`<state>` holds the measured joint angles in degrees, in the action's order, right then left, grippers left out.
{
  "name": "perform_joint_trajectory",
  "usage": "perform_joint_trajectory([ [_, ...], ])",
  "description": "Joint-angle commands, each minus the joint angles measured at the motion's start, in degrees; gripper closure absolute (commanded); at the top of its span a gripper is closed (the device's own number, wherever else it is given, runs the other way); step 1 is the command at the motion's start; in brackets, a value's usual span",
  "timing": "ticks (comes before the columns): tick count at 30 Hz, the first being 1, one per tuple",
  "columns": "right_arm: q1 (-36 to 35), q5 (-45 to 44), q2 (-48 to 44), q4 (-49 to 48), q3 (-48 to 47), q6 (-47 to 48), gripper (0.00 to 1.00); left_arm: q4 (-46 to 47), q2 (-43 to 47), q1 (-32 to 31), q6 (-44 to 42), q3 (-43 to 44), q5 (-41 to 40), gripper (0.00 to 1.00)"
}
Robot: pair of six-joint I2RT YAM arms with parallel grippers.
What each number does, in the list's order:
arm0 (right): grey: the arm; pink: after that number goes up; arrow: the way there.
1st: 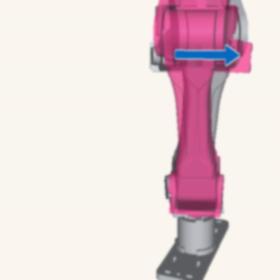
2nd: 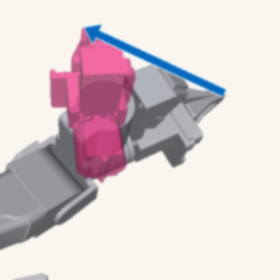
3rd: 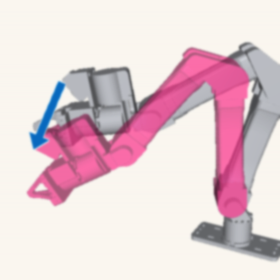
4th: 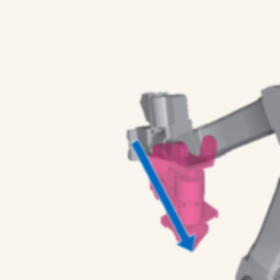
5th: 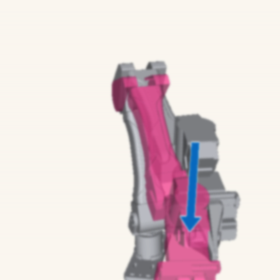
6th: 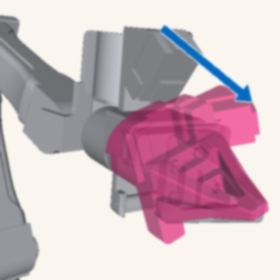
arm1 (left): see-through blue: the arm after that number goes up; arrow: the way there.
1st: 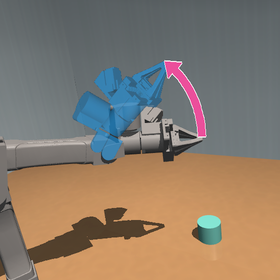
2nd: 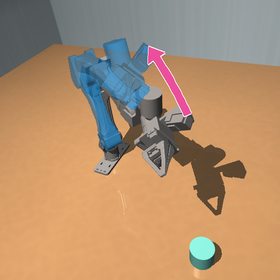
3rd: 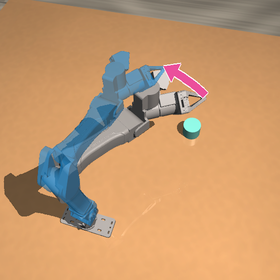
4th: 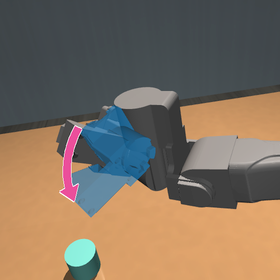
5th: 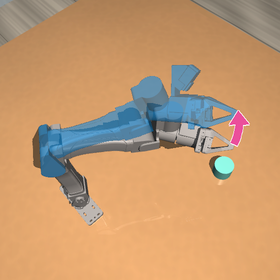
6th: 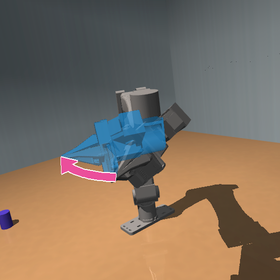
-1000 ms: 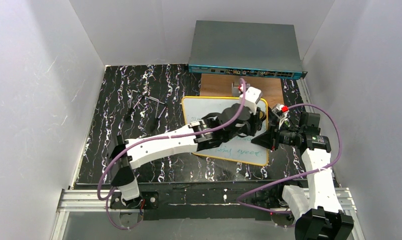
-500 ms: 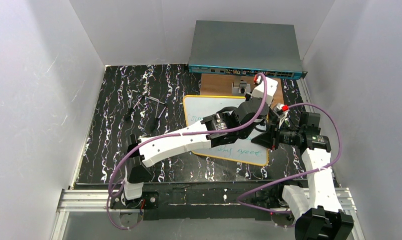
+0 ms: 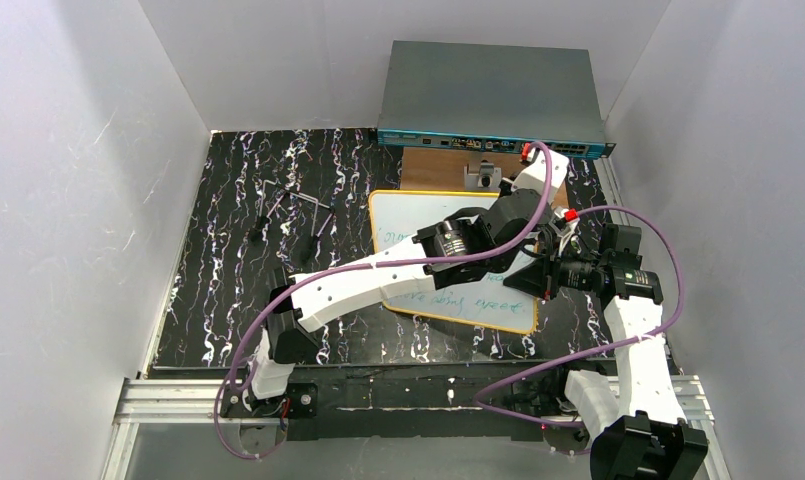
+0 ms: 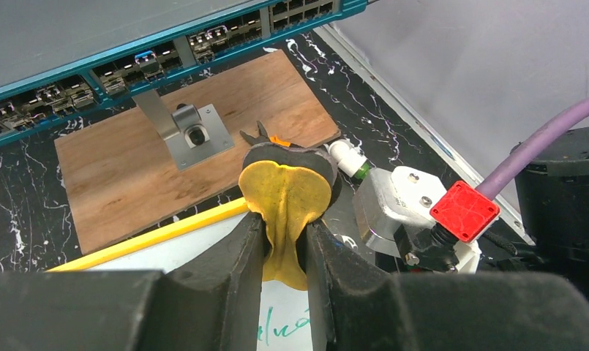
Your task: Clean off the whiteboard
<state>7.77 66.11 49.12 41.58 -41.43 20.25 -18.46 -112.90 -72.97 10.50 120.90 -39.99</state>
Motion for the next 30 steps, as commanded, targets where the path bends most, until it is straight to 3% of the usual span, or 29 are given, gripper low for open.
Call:
perform_joint_trajectory([
  [1, -1.2, 6.1, -1.7, -2.9, -1.3, 6.7, 0.99, -3.0, -1.8, 1.4, -0.1, 1.4, -2.3, 1.0],
  [7, -1.1, 5.9, -1.6, -2.9, -1.3, 6.8, 0.99, -6.5, -1.9, 0.3, 2.0, -0.3, 0.7, 1.0],
  [20, -1.1, 5.4, -1.5, -2.9, -1.2, 6.8, 0.99, -5.7, 2.9, -1.9, 8.9, -12.3, 5.7, 1.0],
  [25, -1.1, 5.5, -1.7, -2.8, -1.2, 6.8, 0.99, 0.1, 11.4, -0.3, 10.8, -23.6, 5.2, 1.0],
  [30, -1.1, 5.6, -2.0, -2.5, -1.3, 7.0, 0.99, 9.6, 26.2, 6.0, 16.5, -42.1, 16.8, 1.0],
])
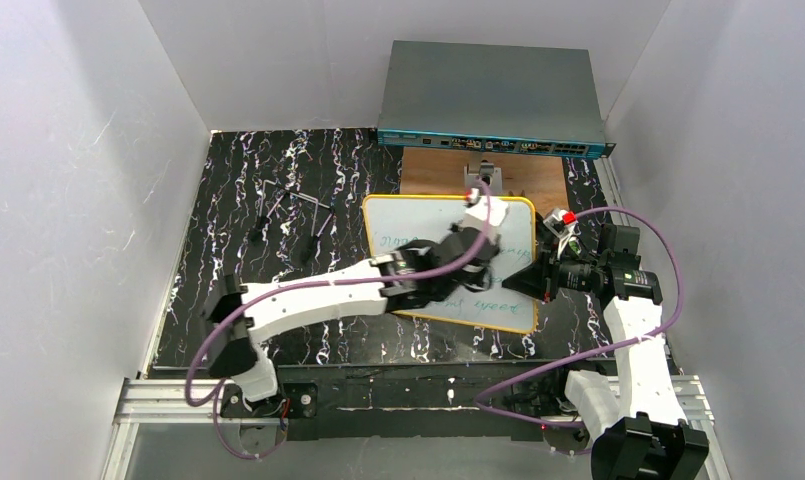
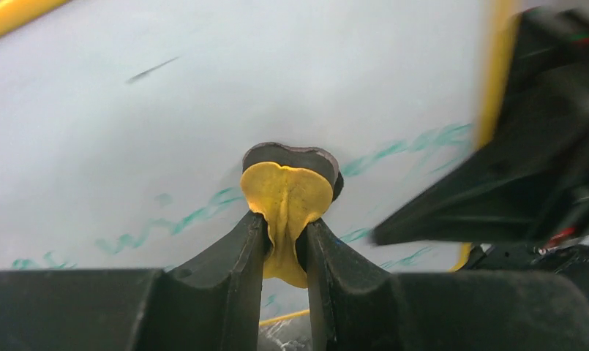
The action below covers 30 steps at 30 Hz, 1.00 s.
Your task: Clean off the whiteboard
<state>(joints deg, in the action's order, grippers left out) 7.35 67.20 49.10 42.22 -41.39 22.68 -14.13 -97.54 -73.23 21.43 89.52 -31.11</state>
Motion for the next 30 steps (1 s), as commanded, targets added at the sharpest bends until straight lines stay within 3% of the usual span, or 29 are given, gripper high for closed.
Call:
perform_joint_trajectory([
  [1, -0.8, 4.5, -1.9, -3.1, -1.4, 4.8, 0.99, 6.4, 13.5, 7.9, 6.8, -13.9, 9.3, 1.0],
  [9, -0.7, 5.6, -1.9, -2.6, -1.5, 4.9, 0.99, 15.1, 30.5, 18.4, 14.6, -40.0, 6.7, 1.0],
  [12, -0.8, 6.1, -1.6, -2.8, -1.4, 4.8, 0.99, 18.4, 33.3, 21.3, 15.9, -45.0, 5.6, 1.0],
  [22, -0.9, 6.1, -1.4, -2.9, -1.3, 4.6, 0.99, 26.8, 30.9, 29.9, 12.7, -44.9, 10.1, 1.0],
  [30, -0.9, 6.1, -1.4, -2.8, -1.4, 4.5, 0.99, 32.0, 30.9, 36.3, 9.9, -48.2, 21.4, 1.0],
])
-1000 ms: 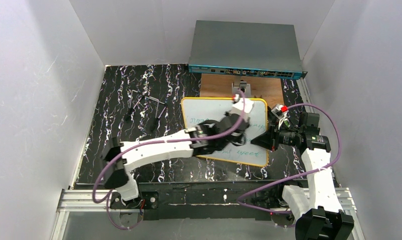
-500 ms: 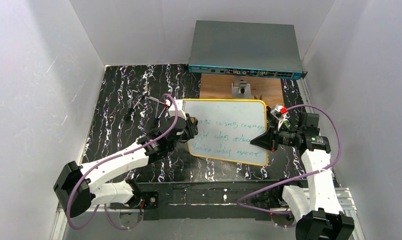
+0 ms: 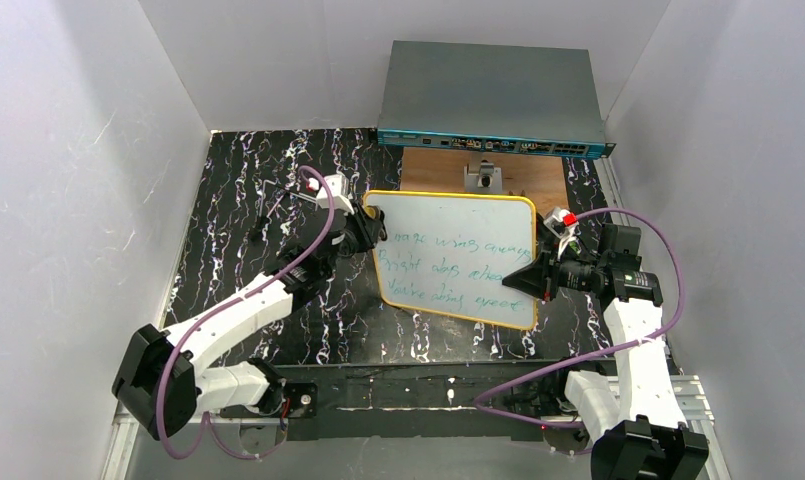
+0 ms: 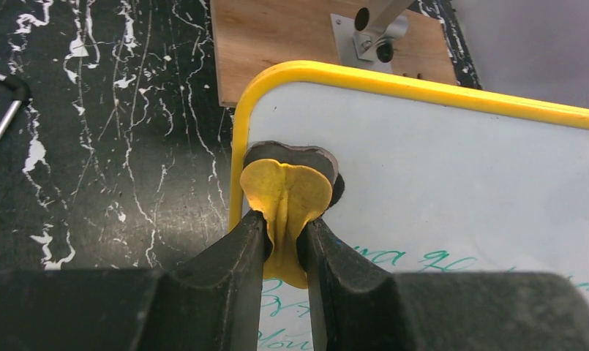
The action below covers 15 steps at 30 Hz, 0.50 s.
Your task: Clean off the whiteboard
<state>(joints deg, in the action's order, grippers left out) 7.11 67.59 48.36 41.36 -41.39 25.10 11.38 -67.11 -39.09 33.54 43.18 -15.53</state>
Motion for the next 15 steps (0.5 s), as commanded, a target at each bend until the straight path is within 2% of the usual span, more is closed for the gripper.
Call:
perform_joint_trajectory([
  [1, -0.6, 5.7, -0.7, -1.9, -1.4, 2.1, 0.99, 7.2, 0.4, 2.2, -2.2, -2.9, 7.1, 1.0],
  [5, -0.6, 5.7, -0.4, -1.9, -1.4, 2.1, 0.99, 8.7, -0.8, 1.5, -1.8, -5.6, 14.3, 1.0],
  [7, -0.7, 5.7, -0.4, -2.1, -1.4, 2.1, 0.99, 7.6, -1.1, 0.5, -1.8, -6.7, 14.8, 1.0],
  [10, -0.6, 5.7, -0.3, -2.1, -1.4, 2.1, 0.99, 6.4, -0.9, 0.5, -2.0, -7.8, 13.3, 1.0],
  [15, -0.7, 5.9, -0.2, -2.1, -1.2, 2.1, 0.99, -4.5, -2.5, 3.4, -5.9, -1.0, 6.7, 1.0],
])
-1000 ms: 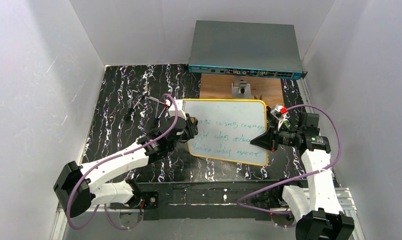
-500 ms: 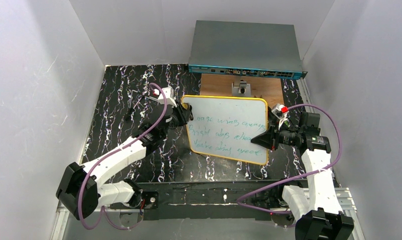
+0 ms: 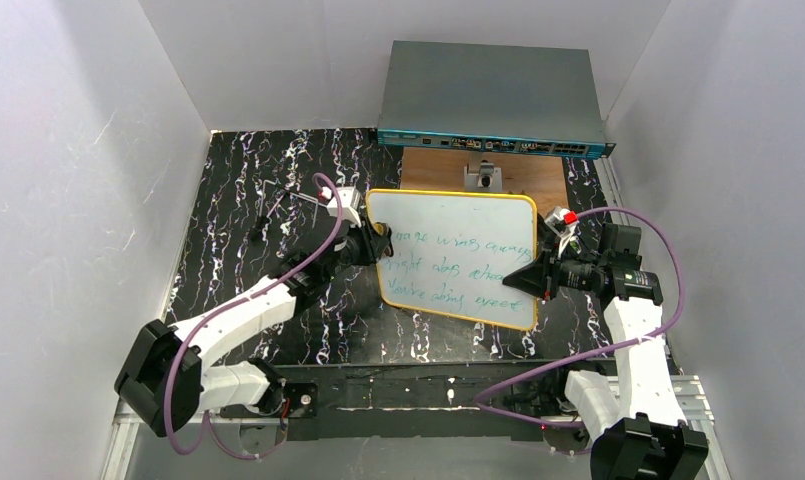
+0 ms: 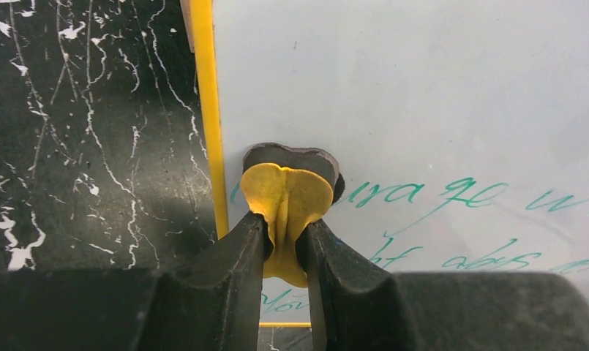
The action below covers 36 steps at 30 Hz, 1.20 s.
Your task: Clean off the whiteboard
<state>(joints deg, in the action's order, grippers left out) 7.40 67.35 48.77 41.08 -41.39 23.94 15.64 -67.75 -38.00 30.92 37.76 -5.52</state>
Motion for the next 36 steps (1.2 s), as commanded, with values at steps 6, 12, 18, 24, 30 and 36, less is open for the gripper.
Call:
perform_joint_trajectory([
  [6, -0.9, 6.1, -0.9, -1.7, -1.2, 3.3, 0.99, -11.4, -4.9, 9.0, -5.4, 11.1, 0.0, 1.0],
  [12, -0.9, 6.2, -0.8, -1.7, -1.2, 3.3, 0.99, -4.5, -6.1, 8.9, -4.7, 7.9, 11.7, 1.0],
  [18, -0.9, 6.3, -0.6, -1.7, -1.2, 3.4, 0.99, -1.8, -1.5, 2.4, -4.5, 1.8, 9.5, 1.0],
  [24, -0.9, 6.0, -0.6, -1.9, -1.2, 3.3, 0.99, -14.5, 7.3, 2.3, -2.1, 0.7, -10.6, 1.0],
  [30, -0.9, 6.1, -0.7, -1.9, -1.2, 3.3, 0.99, -22.5, 11.3, 3.2, -4.7, 1.2, -13.3, 1.0],
  [36, -0.9, 6.2, -0.8, -1.9, -1.2, 3.3, 0.99, -21.1, 13.0, 3.2, -6.8, 1.6, -8.9, 1.0],
])
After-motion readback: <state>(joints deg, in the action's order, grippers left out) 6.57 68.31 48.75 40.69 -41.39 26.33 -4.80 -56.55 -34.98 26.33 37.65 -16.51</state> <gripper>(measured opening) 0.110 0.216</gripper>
